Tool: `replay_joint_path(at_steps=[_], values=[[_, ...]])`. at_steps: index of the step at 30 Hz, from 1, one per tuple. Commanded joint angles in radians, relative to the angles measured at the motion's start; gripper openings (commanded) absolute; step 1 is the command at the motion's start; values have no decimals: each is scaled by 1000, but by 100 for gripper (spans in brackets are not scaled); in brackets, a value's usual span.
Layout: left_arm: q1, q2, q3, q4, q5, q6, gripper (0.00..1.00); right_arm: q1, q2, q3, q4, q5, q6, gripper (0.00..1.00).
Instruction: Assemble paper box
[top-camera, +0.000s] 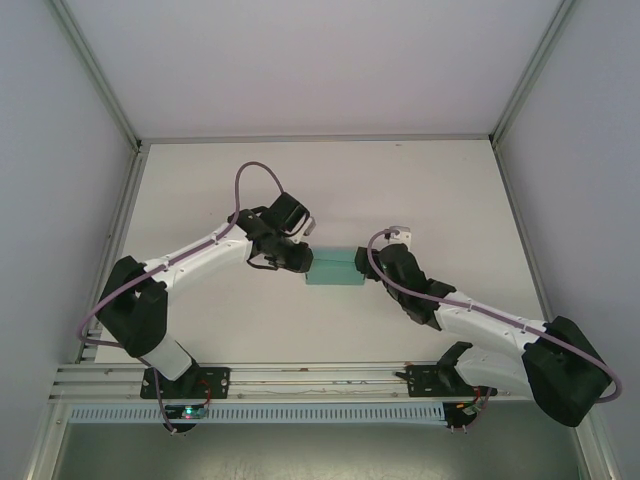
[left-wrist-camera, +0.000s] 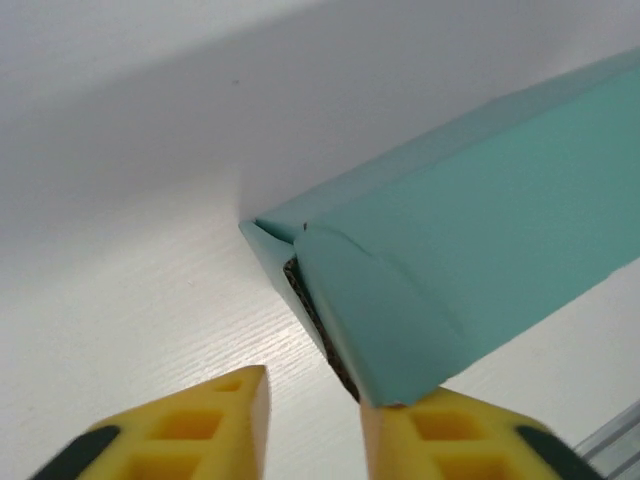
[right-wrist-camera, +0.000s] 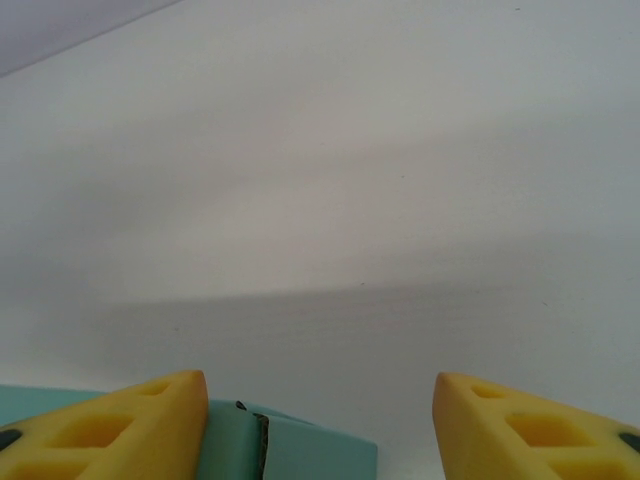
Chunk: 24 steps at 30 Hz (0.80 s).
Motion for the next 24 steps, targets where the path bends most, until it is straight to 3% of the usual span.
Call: replay_joint_path(at_steps=[1, 7, 13, 20, 22, 24], values=[[-16, -22, 10, -85, 63, 16, 35, -1, 35, -60, -111, -35, 44, 58], [-14, -78, 52, -93, 103, -1, 51, -1, 39, -78, -122, -28, 58, 56], [39, -84, 54, -30, 45, -92, 65, -1, 38, -92, -121, -24, 61, 53], [94, 4, 31, 80, 106, -129, 59, -1, 27, -101, -123, -24, 56, 52], [104, 32, 7, 104, 129, -139, 54, -2, 25, -105, -122, -21, 59, 51], [112, 51, -27, 120, 141, -156, 42, -3, 23, -114, -123, -11, 68, 51]])
